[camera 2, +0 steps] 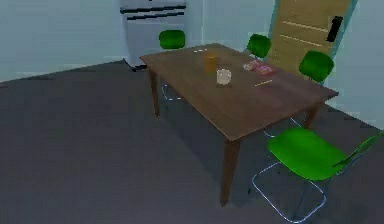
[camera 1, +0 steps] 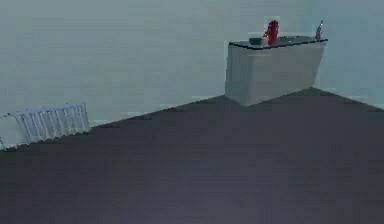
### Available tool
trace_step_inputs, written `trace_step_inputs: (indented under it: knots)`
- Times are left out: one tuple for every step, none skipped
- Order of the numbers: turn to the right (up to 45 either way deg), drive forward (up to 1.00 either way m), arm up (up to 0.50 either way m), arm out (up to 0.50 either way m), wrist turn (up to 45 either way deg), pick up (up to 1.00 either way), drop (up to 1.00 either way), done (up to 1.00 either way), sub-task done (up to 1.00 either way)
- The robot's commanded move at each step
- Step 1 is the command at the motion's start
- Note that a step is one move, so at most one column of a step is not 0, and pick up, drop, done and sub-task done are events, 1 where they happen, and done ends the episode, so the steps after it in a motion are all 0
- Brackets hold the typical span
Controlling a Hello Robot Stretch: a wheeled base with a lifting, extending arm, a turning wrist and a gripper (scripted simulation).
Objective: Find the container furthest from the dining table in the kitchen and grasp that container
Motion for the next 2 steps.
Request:
trace_step_inputs:
  knots:
    - [45.0,0.0,0.0,0.0,0.0,0.0,0.0,0.0,0.0]
    - [45.0,0.0,0.0,0.0,0.0,0.0,0.0,0.0,0.0]
